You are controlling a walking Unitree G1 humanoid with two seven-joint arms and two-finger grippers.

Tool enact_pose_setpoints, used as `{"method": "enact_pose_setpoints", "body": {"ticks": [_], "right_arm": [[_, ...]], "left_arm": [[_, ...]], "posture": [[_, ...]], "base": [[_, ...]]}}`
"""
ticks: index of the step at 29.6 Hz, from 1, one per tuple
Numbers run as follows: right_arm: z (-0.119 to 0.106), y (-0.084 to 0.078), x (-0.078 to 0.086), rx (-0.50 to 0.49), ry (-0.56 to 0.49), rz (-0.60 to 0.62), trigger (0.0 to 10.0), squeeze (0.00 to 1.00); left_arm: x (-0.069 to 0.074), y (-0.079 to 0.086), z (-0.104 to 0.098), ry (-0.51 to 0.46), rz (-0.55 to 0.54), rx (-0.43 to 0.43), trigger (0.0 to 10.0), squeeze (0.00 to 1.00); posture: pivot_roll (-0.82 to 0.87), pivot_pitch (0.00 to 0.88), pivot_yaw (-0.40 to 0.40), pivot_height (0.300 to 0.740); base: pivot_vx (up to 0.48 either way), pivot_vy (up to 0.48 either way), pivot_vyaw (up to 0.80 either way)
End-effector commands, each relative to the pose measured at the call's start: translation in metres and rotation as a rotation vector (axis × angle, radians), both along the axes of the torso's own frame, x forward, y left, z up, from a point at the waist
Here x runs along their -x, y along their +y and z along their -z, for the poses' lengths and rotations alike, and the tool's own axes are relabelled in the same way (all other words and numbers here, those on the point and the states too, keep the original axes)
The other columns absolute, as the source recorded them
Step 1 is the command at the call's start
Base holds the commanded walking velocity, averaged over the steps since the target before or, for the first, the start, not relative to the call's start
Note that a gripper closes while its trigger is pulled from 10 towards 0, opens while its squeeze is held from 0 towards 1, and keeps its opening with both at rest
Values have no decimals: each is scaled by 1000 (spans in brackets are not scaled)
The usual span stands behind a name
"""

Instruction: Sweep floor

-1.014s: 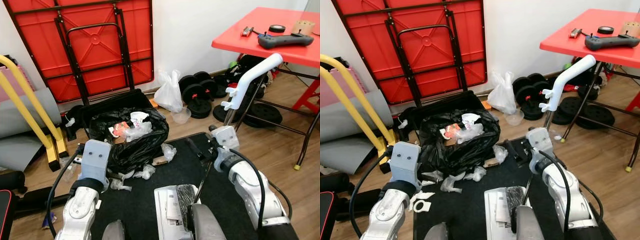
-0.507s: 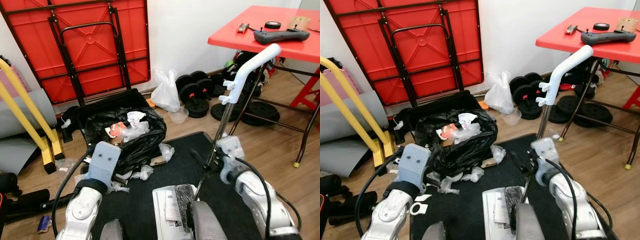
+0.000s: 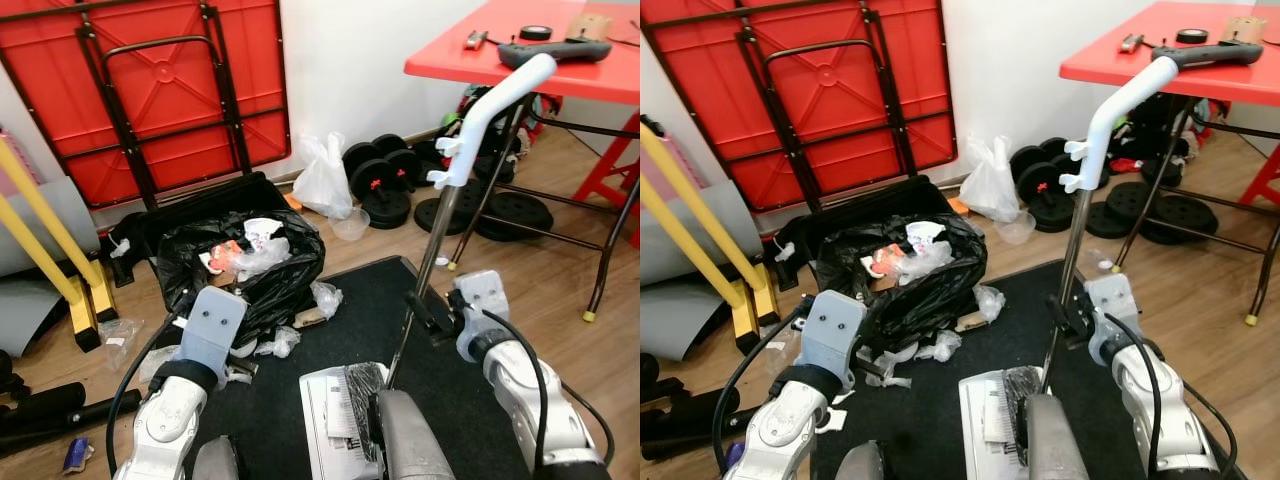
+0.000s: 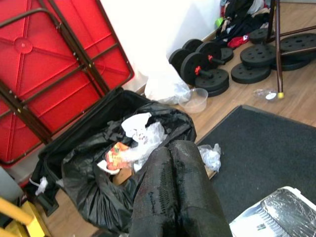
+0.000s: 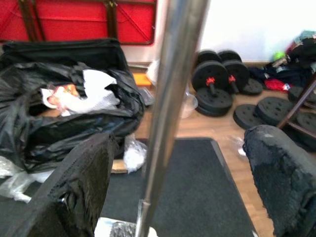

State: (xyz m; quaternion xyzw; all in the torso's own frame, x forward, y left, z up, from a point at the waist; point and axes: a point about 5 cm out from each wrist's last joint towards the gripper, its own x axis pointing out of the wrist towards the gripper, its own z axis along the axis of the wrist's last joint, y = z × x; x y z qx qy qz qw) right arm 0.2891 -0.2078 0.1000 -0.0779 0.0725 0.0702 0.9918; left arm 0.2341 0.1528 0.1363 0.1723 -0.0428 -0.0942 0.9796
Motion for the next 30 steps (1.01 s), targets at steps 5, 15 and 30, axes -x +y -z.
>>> {"method": "enact_pose_setpoints", "body": {"ticks": [5, 15, 30], "right_arm": [[6, 0, -13, -64, 20, 32, 10000, 0], [19, 19, -28, -84, 73, -58, 10000, 0], [16, 23, -40, -30, 22, -74, 10000, 0]], "left_arm": [[2, -3, 3, 33, 50, -38, 10000, 0], [12, -5, 0, 44, 63, -37, 10000, 0], [32, -6, -8, 64, 66, -18, 10000, 0]], "posture": [[-130, 0, 18, 530], [-95, 36, 15, 530], [-65, 151, 2, 530]], "base": [[0, 0, 0], [0, 0, 0], [0, 0, 0]]}}
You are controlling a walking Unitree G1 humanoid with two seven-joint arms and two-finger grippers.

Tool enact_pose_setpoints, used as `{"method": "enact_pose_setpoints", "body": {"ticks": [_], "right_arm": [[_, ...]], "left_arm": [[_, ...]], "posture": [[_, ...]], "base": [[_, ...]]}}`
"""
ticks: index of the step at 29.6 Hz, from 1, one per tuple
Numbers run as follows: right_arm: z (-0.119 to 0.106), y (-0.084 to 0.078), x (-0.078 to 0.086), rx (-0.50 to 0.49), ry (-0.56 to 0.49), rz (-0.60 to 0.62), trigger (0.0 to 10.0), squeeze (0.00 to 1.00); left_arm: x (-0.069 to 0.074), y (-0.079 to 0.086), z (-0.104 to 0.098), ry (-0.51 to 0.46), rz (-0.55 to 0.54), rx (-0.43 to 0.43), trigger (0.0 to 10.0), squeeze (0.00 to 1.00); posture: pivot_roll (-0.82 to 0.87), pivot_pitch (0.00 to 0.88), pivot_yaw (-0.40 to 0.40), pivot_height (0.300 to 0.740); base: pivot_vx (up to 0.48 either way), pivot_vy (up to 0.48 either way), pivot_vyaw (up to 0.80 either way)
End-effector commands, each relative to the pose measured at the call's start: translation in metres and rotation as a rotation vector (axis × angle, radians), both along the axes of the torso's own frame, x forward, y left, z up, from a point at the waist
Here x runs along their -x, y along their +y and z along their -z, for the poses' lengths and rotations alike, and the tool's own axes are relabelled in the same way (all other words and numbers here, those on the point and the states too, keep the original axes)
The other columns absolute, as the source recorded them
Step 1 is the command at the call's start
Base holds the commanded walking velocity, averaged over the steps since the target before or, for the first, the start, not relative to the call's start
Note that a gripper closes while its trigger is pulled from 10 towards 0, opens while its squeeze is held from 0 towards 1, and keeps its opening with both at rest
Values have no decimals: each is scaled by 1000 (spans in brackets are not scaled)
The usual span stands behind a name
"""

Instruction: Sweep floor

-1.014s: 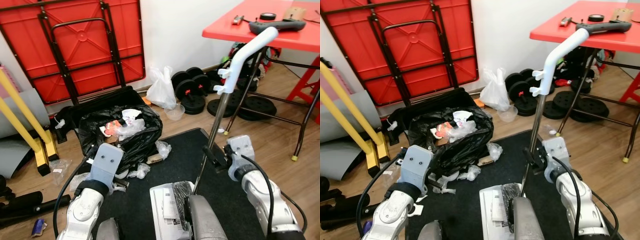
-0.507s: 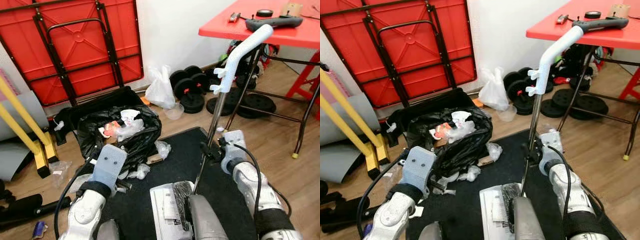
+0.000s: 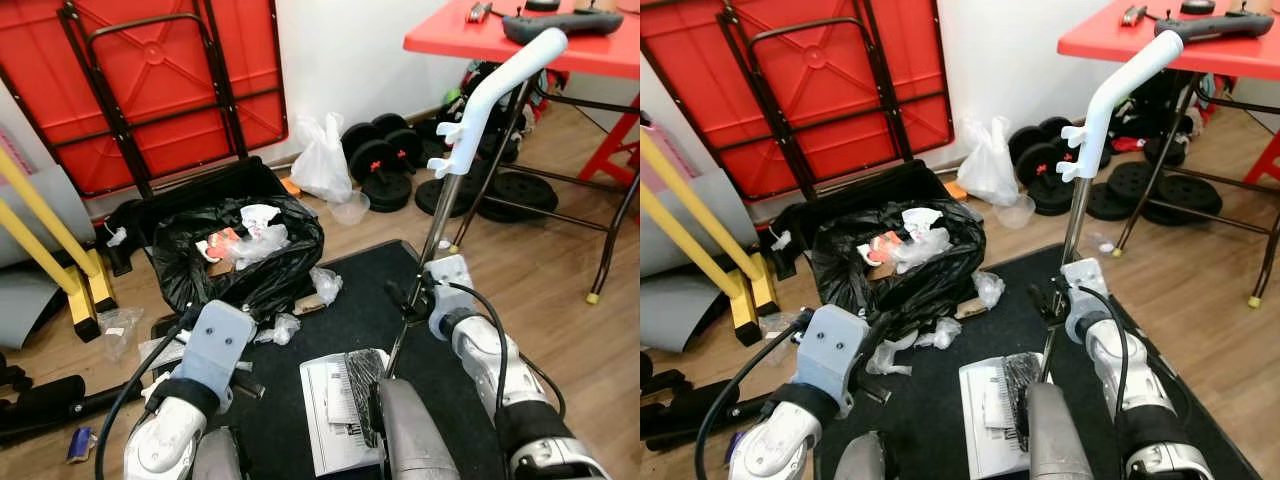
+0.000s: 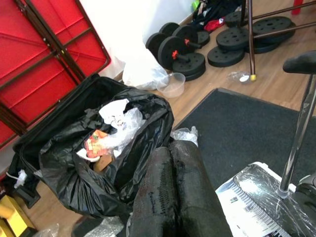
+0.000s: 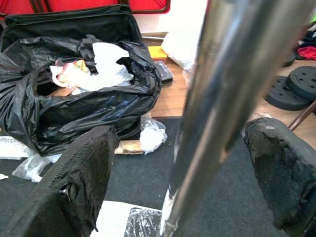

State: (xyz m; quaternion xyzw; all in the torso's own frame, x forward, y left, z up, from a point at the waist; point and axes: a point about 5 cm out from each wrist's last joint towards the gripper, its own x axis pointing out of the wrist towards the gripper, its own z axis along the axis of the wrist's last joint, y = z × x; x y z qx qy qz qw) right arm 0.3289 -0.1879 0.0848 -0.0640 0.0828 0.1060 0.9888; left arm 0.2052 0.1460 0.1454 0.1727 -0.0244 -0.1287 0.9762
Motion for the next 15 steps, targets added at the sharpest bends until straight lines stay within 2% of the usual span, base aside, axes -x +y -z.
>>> {"method": "enact_pose_setpoints", "body": {"ticks": [1, 9, 10, 11, 12, 13, 14, 15], "right_arm": [[-2, 2, -3, -9, -23, -1, 10000, 0], [-3, 3, -6, -15, -30, -6, 10000, 0], [-3, 4, -7, -18, -30, -10, 5843, 0], [-3, 5, -8, -19, -29, -14, 4000, 0], [-3, 5, -8, -19, -29, -14, 4000, 0], [-2, 6, -8, -17, -28, -18, 2157, 0], [-2, 6, -8, -17, -28, -18, 2157, 0], [0, 5, -7, -10, -21, -17, 667, 0]], "left_arm": [[6, 0, -1, 19, 2, -5, 10000, 0], [9, 0, -2, 22, 1, -4, 10000, 0], [10, 0, -2, 24, 0, -5, 10000, 0], [10, 0, -2, 26, -1, -5, 10000, 0], [10, 0, -2, 26, -1, -5, 10000, 0], [10, 0, -3, 28, -2, -6, 10000, 0], [10, 0, -3, 28, -2, -6, 10000, 0], [10, 0, -3, 29, -4, -7, 10000, 0]], "posture": [[-58, 160, 0, 530], [-54, 165, -2, 530], [-53, 166, -2, 530], [-54, 166, -5, 530], [-54, 166, -5, 530], [-54, 165, -6, 530], [-54, 165, -6, 530], [-57, 162, -8, 530]], "base": [[0, 0, 0], [0, 0, 0], [0, 0, 0], [0, 0, 0], [0, 0, 0], [0, 0, 0], [0, 0, 0], [0, 0, 0]]}}
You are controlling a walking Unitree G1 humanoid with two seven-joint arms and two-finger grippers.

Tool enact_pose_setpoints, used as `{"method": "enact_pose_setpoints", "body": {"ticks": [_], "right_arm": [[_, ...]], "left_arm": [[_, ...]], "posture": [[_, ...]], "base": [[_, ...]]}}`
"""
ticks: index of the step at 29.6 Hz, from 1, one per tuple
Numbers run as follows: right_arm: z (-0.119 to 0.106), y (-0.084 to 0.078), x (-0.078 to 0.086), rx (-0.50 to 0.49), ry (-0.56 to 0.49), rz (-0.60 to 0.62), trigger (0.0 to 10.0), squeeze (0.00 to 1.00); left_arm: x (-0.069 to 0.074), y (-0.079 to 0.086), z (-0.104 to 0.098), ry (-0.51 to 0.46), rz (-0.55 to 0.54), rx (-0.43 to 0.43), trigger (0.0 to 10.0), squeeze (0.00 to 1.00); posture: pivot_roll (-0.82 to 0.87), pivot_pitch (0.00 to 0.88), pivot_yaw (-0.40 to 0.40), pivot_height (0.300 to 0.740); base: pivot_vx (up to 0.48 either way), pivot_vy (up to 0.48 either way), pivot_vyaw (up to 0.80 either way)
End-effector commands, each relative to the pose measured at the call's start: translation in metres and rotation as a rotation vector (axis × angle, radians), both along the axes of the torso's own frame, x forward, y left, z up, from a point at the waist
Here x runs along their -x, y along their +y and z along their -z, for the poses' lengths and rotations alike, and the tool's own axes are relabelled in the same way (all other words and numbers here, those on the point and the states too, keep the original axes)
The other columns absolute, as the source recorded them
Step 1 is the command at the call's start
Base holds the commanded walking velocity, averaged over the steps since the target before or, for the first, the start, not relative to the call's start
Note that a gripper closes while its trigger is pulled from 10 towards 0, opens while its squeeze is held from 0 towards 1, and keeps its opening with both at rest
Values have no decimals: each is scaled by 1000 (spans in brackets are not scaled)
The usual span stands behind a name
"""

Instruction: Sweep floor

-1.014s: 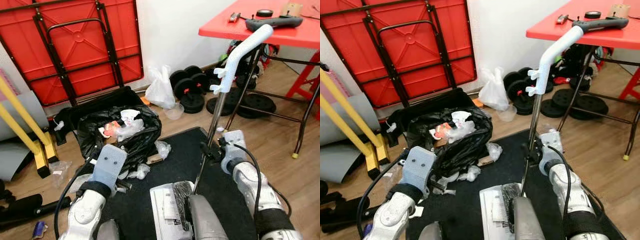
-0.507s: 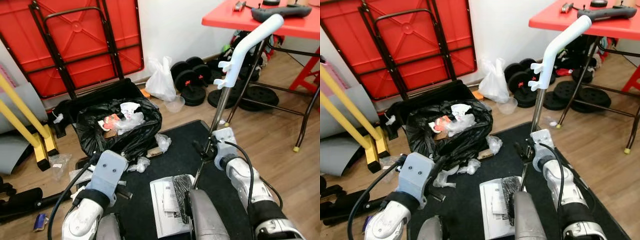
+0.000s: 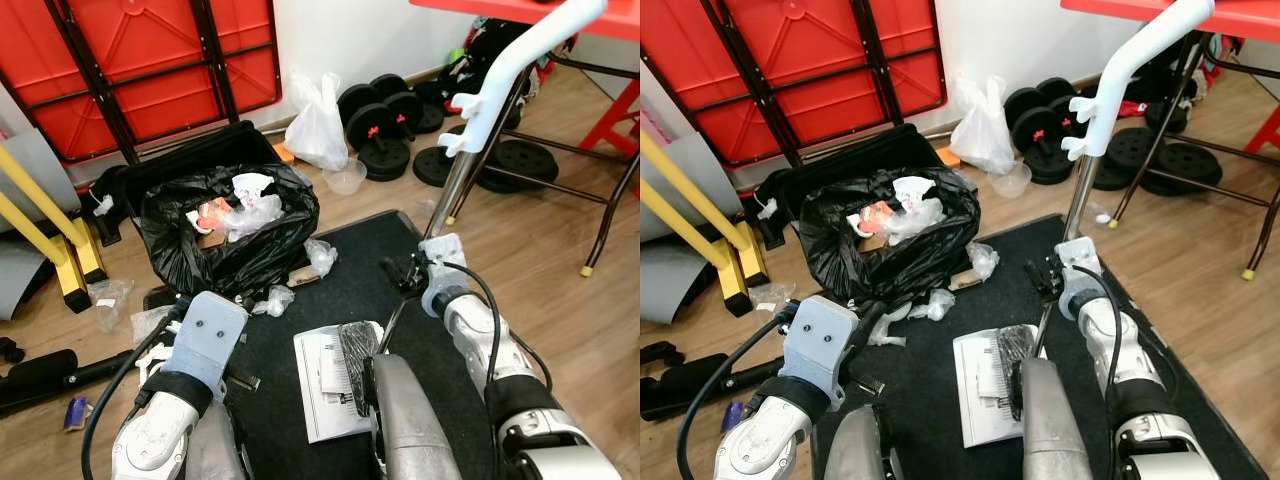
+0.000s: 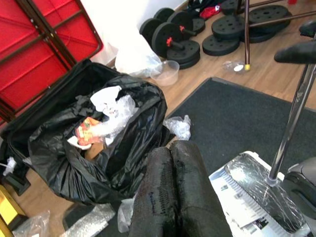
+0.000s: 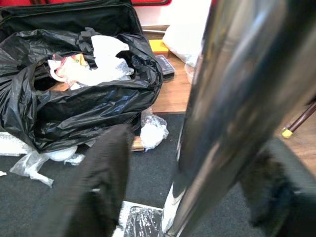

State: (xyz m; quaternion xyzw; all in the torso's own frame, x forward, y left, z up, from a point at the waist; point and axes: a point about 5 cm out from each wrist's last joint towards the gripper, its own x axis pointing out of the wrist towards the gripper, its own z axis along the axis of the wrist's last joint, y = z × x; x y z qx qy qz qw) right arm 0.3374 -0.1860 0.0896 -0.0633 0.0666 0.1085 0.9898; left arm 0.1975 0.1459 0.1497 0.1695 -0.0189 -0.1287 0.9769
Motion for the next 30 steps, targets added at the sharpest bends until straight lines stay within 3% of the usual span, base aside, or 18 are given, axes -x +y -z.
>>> {"method": "enact_pose_setpoints", "body": {"ticks": [1, 2, 3, 16, 18, 21, 22, 25, 26, 27, 28, 30], "right_arm": [[5, 3, 2, -4, 10, -10, 667, 0], [5, 3, 2, -4, 10, -10, 667, 0], [8, 0, 4, 8, 19, -2, 0, 0], [13, -16, 11, 92, -1, 39, 0, 0], [1, -17, 8, 40, -76, 58, 0, 0], [-5, -19, 5, -20, -105, 84, 0, 0], [-9, -22, 3, -105, -116, 119, 0, 0], [-9, -22, 3, -105, -116, 119, 0, 0], [-11, -27, 1, -177, -112, 170, 8941, 0], [-11, -27, 1, -177, -112, 170, 8941, 0], [-14, -33, -1, -286, -103, 223, 10000, 0], [-14, -33, -1, -286, -103, 223, 10000, 0]], "left_arm": [[2, 0, 2, 17, -1, -12, 10000, 0], [2, 0, 2, 17, -1, -12, 10000, 0], [2, -1, 2, 17, -3, -12, 10000, 0], [-5, -3, 4, 18, -6, -9, 10000, 0], [-7, -3, 6, 17, -9, -6, 10000, 0], [-9, -3, 7, 16, -11, -5, 10000, 0], [-11, -4, 8, 15, -12, -4, 10000, 0], [-11, -4, 8, 15, -12, -4, 10000, 0], [-12, -4, 9, 14, -14, -4, 10000, 0], [-12, -4, 9, 14, -14, -4, 10000, 0], [-14, -4, 10, 13, -16, -3, 10000, 0], [-14, -4, 10, 13, -16, -3, 10000, 0]], "posture": [[-57, 162, -8, 530], [-57, 162, -8, 530], [-59, 160, -8, 530], [-79, 122, -12, 530], [-83, 93, -17, 530], [-87, 81, -19, 530], [-89, 72, -22, 530], [-89, 72, -22, 530], [-89, 57, -24, 530], [-89, 57, -24, 530], [-97, 36, -22, 530], [-97, 36, -22, 530]], "base": [[0, 0, 0], [0, 0, 0], [0, 0, 0], [0, 0, 0], [0, 0, 0], [0, 0, 0], [0, 0, 0], [0, 0, 0], [0, 0, 0], [0, 0, 0], [0, 0, 0], [0, 0, 0]]}}
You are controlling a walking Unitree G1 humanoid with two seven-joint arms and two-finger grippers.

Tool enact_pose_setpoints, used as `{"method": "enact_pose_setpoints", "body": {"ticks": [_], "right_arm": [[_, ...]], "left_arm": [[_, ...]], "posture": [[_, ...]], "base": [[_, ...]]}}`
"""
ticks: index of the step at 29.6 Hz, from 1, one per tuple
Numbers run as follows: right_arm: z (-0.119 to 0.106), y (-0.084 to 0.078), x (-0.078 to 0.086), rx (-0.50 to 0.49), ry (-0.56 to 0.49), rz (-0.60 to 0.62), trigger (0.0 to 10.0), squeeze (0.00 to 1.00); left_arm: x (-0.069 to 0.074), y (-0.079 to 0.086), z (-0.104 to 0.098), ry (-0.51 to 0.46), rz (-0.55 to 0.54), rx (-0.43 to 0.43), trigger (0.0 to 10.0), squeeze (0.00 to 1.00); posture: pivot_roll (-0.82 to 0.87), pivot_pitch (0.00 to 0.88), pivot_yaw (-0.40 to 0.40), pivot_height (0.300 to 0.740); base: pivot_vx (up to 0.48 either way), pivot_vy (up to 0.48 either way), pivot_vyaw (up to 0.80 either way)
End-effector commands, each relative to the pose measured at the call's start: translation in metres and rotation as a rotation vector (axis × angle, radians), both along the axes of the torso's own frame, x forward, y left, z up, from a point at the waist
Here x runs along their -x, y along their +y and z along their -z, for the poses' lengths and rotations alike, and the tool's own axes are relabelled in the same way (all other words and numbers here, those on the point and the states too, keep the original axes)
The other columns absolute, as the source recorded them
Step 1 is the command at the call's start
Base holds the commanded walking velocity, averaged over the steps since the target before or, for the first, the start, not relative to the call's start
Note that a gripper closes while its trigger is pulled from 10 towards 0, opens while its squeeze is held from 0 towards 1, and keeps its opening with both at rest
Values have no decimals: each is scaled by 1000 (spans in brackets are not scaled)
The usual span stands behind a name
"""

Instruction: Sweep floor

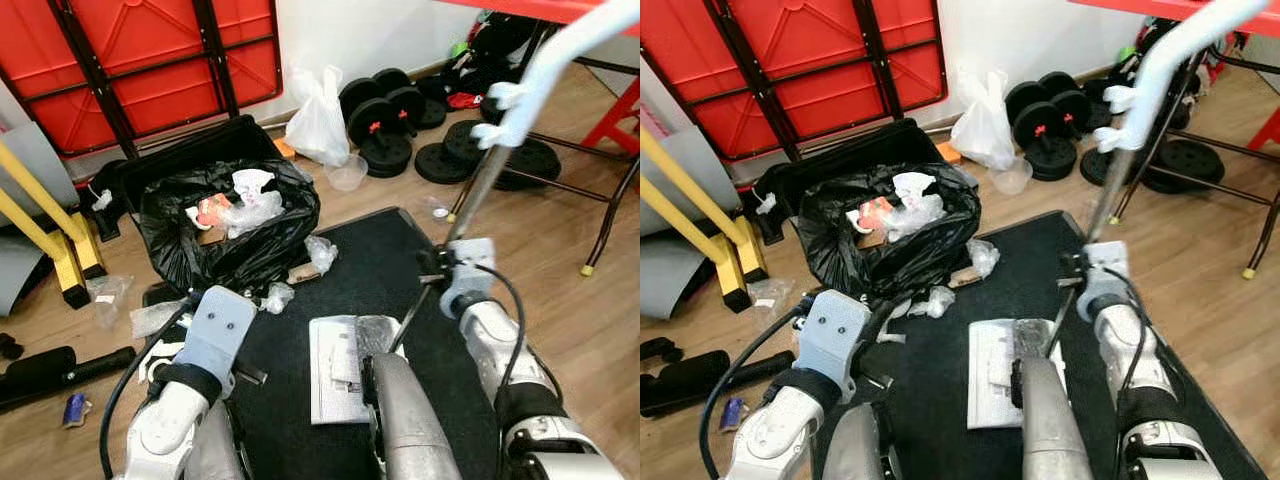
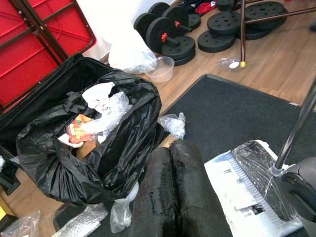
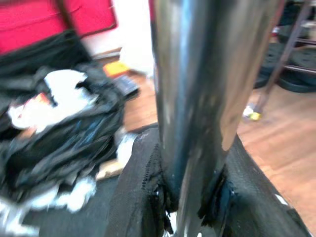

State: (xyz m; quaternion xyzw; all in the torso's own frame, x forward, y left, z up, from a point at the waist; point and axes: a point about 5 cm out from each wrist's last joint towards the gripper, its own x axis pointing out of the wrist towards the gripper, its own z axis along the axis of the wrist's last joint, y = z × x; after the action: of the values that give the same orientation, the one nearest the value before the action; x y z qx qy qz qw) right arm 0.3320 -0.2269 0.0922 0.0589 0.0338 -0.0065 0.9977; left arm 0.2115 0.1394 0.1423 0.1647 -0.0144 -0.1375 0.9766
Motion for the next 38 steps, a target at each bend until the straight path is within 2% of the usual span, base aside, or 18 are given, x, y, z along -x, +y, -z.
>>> {"method": "enact_pose_setpoints", "body": {"ticks": [1, 2, 3, 4, 5, 6, 7, 9, 10, 12, 13, 19, 22, 24, 26, 30, 34, 38], "right_arm": [[-14, 1, -9, -138, -50, 25, 10000, 0], [-14, 1, -9, -138, -50, 25, 10000, 0], [-22, -8, -11, -220, -81, 62, 10000, 0], [-22, -8, -11, -220, -81, 62, 10000, 0], [-35, -20, -15, -257, -130, 90, 10000, 0], [-35, -20, -15, -257, -130, 90, 10000, 0], [-46, -30, -18, -264, -171, 116, 10000, 0], [-46, -30, -18, -264, -171, 116, 10000, 0], [-56, -38, -20, -263, -205, 134, 10000, 0], [-56, -38, -20, -263, -205, 134, 10000, 0], [-65, -43, -22, -259, -232, 141, 10000, 0], [-77, -42, -25, -266, -269, 128, 10000, 0], [-81, -34, -26, -263, -283, 86, 10000, 0], [-81, -34, -26, -263, -283, 86, 10000, 0], [-84, -28, -26, -255, -295, 53, 10000, 0], [-86, -27, -26, -249, -301, 41, 10000, 0], [-87, -27, -26, -246, -303, 37, 10000, 0], [-88, -22, -25, -238, -308, 8, 10000, 0]], "left_arm": [[-2, 2, 4, -1, -34, -11, 10000, 0], [-2, 2, 4, -1, -34, -11, 10000, 0], [-3, 2, 4, -3, -36, -11, 10000, 0], [-3, 2, 4, -3, -36, -11, 10000, 0], [-4, 2, 5, -5, -37, -12, 10000, 0], [-4, 2, 5, -5, -37, -12, 10000, 0], [-6, 2, 6, -6, -38, -12, 10000, 0], [-6, 2, 6, -6, -38, -12, 10000, 0], [-6, 2, 7, -6, -39, -14, 10000, 0], [-6, 2, 7, -6, -39, -14, 10000, 0], [-7, 2, 8, -6, -40, -14, 10000, 0], [-11, 4, 9, -13, -46, -12, 10000, 0], [-18, 7, 7, -22, -82, 13, 10000, 0], [-18, 7, 7, -22, -82, 13, 10000, 0], [-24, 12, 8, -9, -145, 13, 10000, 0], [-27, 14, 11, 17, -169, 15, 10000, 0], [-28, 14, 10, 3, -167, 31, 10000, 0], [-31, 14, 6, -36, -165, 18, 10000, 0]], "posture": [[-97, 35, -23, 530], [-97, 35, -23, 530], [-101, 22, -25, 535], [-101, 22, -25, 535], [-103, 16, -26, 540], [-103, 16, -26, 540], [-105, 8, -28, 545], [-105, 8, -28, 545], [-106, 0, -30, 550], [-106, 0, -30, 550], [-105, 0, -29, 555], [-108, 0, -23, 565], [-111, 0, -24, 575], [-111, 0, -24, 575], [-116, 0, -24, 585], [-116, 0, -25, 595], [-119, 0, -25, 600], [-127, 0, -22, 615]], "base": [[0, 0, 0], [0, 0, 0], [0, 0, 0], [0, 0, 0], [0, 0, 0], [0, 0, 0], [0, 0, 0], [0, 0, 0], [0, 0, 0], [0, 0, 0], [0, 0, 0], [0, 0, 0], [0, 0, 0], [0, 0, 0], [0, 0, 0], [-480, 0, 0], [-446, 0, 0], [0, 0, 0]]}}
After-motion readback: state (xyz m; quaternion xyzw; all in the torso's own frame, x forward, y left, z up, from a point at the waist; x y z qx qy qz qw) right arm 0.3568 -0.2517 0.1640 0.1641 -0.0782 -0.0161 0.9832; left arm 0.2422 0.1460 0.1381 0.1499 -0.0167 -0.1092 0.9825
